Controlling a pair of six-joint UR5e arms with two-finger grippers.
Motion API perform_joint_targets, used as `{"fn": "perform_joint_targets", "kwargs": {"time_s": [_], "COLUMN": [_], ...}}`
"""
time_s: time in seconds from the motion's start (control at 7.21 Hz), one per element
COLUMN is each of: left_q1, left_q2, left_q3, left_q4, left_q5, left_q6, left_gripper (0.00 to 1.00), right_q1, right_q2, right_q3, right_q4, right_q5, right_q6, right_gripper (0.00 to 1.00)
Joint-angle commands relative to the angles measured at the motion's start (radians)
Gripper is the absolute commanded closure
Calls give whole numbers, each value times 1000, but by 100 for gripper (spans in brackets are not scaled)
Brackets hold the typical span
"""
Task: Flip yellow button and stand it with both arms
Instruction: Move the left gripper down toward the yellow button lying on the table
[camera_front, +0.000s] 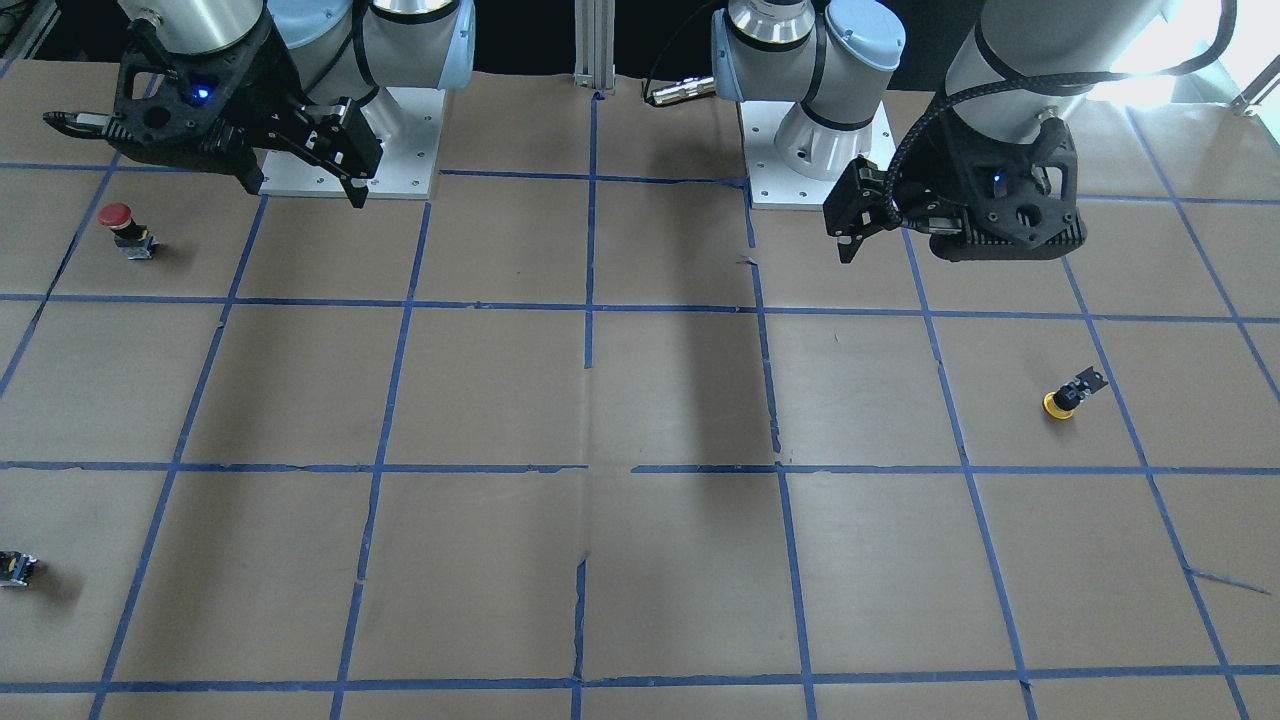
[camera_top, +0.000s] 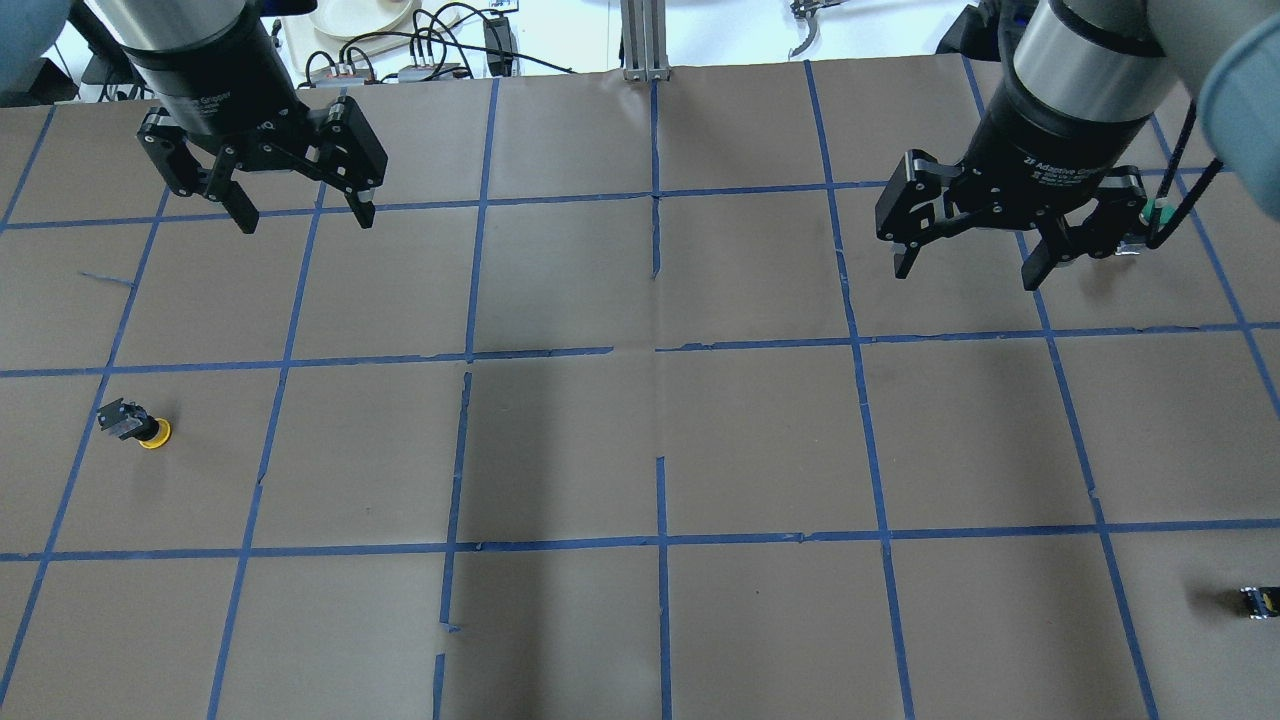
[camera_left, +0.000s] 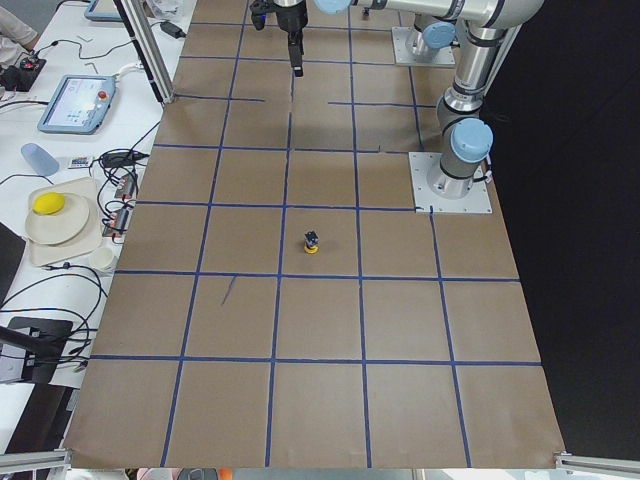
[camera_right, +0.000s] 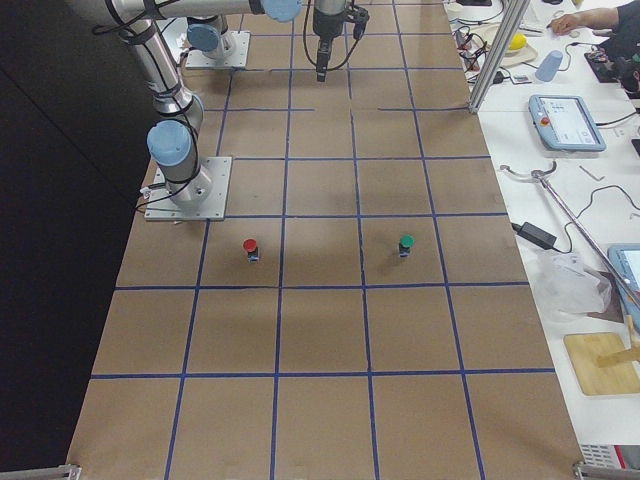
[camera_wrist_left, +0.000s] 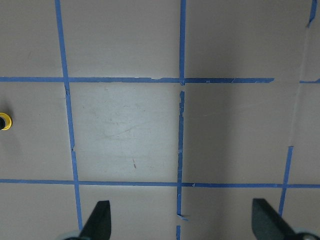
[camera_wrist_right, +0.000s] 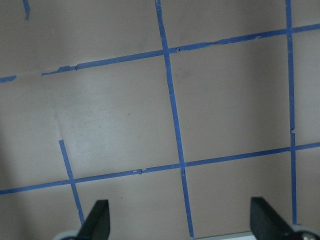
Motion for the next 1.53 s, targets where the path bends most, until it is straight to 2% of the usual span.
{"fn": "perform_joint_targets", "kwargs": {"time_s": [0.0, 0.28, 0.55, 0.69, 0.97, 1.25, 1.39], "left_q1": [3, 24, 87, 103, 196, 323, 369], "left_q2": [4, 2, -1, -1, 11, 24, 30], "left_q3": [-7, -13, -44, -82, -169, -238, -290], "left_q4": [1, 0, 0, 1, 88, 133, 200], "left_q5": [1, 12, 7, 12, 38, 59, 61], "left_q6": [10, 21, 175, 197, 463, 638, 732], "left_gripper": [0, 0, 5, 3, 1, 1, 1], "right_q1": [0, 0, 0, 0, 0, 1, 0], "right_q2": [1, 1, 1, 1, 1, 1, 1], "right_q3": [0, 0, 0, 0, 0, 0, 0], "right_q4": [-1, -1, -2, -1, -2, -4, -5], "right_q5": [-2, -2, -2, -2, -2, 0, 0], "right_q6": [-1, -2, -2, -2, -2, -2, -2], "right_gripper": [0, 0, 0, 0, 0, 0, 0]}}
